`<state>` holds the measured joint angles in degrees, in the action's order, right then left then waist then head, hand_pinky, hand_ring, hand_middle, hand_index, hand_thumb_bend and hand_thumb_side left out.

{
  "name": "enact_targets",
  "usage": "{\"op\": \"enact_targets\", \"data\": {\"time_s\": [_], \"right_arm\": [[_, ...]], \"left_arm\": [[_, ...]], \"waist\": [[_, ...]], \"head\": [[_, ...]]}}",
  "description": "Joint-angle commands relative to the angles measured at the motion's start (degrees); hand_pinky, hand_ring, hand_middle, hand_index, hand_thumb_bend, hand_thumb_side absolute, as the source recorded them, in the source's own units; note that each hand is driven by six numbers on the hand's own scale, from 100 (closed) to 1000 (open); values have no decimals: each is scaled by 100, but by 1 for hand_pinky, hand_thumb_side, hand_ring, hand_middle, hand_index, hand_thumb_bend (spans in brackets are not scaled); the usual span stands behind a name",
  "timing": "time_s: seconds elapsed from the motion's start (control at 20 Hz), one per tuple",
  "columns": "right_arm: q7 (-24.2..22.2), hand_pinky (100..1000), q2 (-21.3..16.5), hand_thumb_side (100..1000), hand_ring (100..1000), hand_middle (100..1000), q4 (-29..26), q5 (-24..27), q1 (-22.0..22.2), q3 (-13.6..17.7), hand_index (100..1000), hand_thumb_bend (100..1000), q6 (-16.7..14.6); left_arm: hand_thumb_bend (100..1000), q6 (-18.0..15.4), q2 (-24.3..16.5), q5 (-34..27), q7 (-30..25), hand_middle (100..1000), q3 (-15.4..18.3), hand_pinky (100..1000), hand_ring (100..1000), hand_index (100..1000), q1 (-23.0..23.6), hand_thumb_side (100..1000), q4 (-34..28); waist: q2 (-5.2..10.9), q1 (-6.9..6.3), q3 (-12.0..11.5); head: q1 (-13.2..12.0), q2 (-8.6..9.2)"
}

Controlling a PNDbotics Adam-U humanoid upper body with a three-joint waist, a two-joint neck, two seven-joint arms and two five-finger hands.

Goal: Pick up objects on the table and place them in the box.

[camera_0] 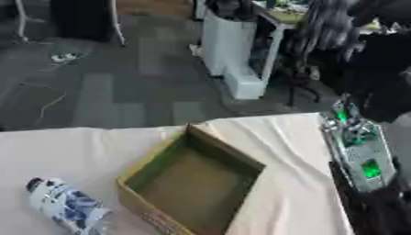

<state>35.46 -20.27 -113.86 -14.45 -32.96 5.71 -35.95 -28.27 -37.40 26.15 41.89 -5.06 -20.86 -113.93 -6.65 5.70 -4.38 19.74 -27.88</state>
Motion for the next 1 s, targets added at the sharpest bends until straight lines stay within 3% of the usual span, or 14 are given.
{"op": "enact_targets", "data": {"time_s": [0.05, 0.25, 0.6, 0.85, 1.0], "right_arm": [[1651, 374, -78, 997, 322, 442, -74, -33, -54, 9, 471, 100, -1602], [1651, 374, -76, 997, 322, 442, -74, -45, -50, 5, 470, 100, -1602], [1651, 374, -104, 996, 322, 442, -74, -29, -27, 65, 470, 100, -1602], [1651, 375, -109, 993, 322, 442, -74, 17, -76, 75, 469, 100, -1602], [1651, 376, -118, 993, 322, 442, -74, 60, -102, 71, 469, 100, -1602]], "left_arm": [[100, -219, -124, -7, 207, 540, 7, 329, 434, 602, -44, 851, -66], [100, -215, -124, -9, 183, 540, -1, 332, 438, 603, -49, 854, -66], [100, -229, -212, 117, -88, 528, 35, 362, 465, 611, 43, 937, -66], [131, -12, -770, 105, -591, 511, -159, 387, 488, 625, 485, 1000, -66], [151, 60, -1327, 391, -995, 450, -180, 452, 539, 603, 626, 1000, -66]], "waist": [[68, -34, 1], [71, -30, -2], [104, -47, 13], [95, -120, 101], [94, -172, 165]], "head": [[49, 6], [14, -108], [-32, -911], [-413, -1266], [-596, -1325]]}}
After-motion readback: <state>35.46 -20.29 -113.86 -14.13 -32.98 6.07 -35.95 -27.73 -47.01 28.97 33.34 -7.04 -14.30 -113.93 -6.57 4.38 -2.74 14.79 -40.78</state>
